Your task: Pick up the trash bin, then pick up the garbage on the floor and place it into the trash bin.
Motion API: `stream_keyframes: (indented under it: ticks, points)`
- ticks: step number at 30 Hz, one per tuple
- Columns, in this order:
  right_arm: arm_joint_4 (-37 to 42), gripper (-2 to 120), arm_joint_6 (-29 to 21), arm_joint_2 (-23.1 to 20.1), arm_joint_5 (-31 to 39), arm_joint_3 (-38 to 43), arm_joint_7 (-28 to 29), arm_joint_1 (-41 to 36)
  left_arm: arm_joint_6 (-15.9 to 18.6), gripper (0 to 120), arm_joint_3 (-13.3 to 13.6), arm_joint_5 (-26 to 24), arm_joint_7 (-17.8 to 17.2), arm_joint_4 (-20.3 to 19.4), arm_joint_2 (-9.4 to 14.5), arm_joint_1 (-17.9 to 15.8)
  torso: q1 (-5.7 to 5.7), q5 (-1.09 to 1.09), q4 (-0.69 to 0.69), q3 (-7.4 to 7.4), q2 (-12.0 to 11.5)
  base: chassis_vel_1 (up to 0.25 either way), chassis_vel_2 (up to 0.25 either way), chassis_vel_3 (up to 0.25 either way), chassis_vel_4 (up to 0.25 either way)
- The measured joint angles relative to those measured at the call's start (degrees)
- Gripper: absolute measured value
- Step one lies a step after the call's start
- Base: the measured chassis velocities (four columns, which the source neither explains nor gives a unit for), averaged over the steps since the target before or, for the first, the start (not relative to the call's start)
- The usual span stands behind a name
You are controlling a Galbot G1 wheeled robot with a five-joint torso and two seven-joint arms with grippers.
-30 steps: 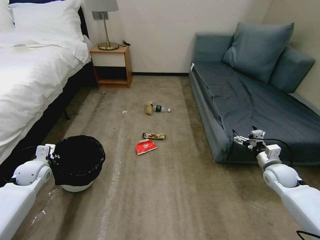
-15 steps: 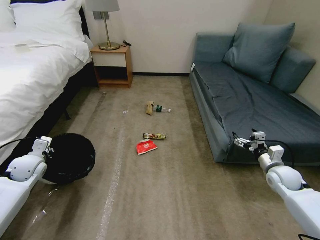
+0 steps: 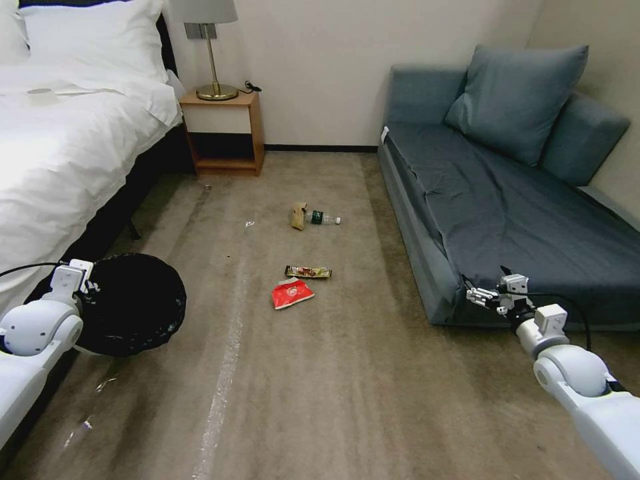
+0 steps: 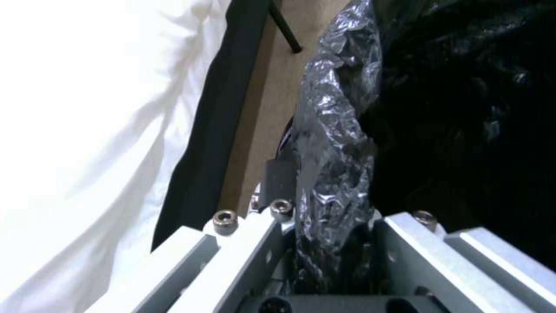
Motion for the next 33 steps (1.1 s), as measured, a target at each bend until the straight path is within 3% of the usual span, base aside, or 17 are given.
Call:
stream_keyframes:
  ticks: [8, 22, 33]
  points:
    - [1.43, 100, -0.56, -0.69, 0.70, -0.04, -0.84, -1.74, -0.06, 2, -0.68, -0.12, -0.21, -0.46, 0.04, 0.41, 0.00, 0.01, 0.00, 0.00, 0.00, 0.000, 0.000, 0.000, 0.000]
    - [1.46, 100, 0.90, -0.36, 1.79, 1.92, -8.61, -5.50, -0.68, 2, -0.44, 0.43, -0.20, 0.09, 0.27, 0.93, 0.00, 0.01, 0.00, -0.01, 0.00, 0.000, 0.000, 0.000, 0.000]
    - [1.36, 100, 1.54, -0.41, 1.92, 1.84, -9.56, -5.82, -1.08, 2, -0.27, 0.70, 0.30, 0.48, 0.55, 0.35, 0.00, 0.01, 0.01, 0.01, 0.01, -0.139, 0.148, 0.152, -0.149]
